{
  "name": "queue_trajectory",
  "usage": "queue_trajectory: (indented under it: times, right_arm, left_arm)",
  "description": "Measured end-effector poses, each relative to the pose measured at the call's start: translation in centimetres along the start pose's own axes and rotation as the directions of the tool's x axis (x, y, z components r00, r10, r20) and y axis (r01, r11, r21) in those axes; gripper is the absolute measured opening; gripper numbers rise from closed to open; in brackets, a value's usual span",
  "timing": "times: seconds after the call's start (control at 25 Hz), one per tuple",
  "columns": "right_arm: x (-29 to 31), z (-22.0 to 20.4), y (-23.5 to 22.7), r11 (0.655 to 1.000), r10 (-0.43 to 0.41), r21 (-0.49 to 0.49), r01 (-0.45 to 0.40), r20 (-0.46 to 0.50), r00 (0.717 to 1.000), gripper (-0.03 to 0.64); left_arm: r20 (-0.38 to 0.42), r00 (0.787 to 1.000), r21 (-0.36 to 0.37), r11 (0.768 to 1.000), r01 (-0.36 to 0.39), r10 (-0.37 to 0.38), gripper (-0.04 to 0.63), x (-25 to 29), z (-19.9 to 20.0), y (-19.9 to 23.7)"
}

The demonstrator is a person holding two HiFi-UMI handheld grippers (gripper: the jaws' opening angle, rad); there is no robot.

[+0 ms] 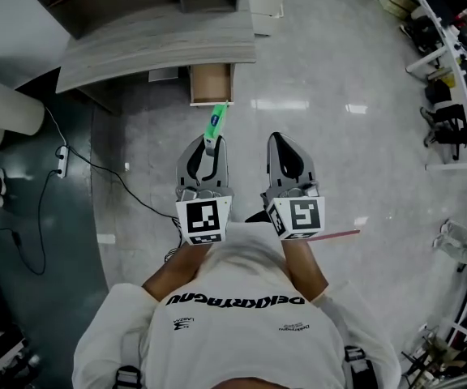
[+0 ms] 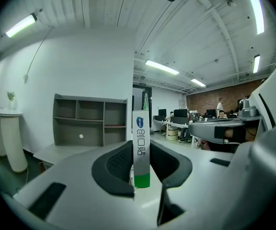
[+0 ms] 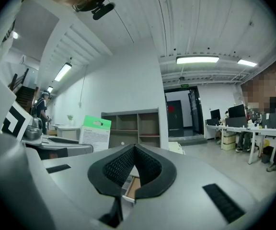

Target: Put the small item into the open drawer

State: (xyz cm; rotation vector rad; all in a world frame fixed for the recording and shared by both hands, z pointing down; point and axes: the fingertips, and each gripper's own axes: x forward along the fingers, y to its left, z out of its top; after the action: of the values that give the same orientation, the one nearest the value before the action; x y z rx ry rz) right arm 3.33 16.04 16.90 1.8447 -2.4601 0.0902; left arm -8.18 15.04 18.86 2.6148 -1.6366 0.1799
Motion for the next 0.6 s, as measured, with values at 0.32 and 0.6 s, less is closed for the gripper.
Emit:
queue_trajectory:
  times: [0.32, 0.6]
  right_arm:
    - [7.2, -3.2, -2.2, 1.0, 0.029, 0.007, -0.028, -0.085, 0.996, 0.029]
    - [15.6, -5.9, -5.8, 0.996, 0.088, 0.028, -0.085, -0.127, 0.988, 0.029]
  left_arm:
    - [-0.091, 0.995, -0.034, 0.999, -0.031, 0.027, 0.097, 7.3, -3.9, 3.3]
    - [-0.147, 0.987, -0.008, 0.998, -0.058, 0.056, 0.097, 15.7, -5.9, 5.1]
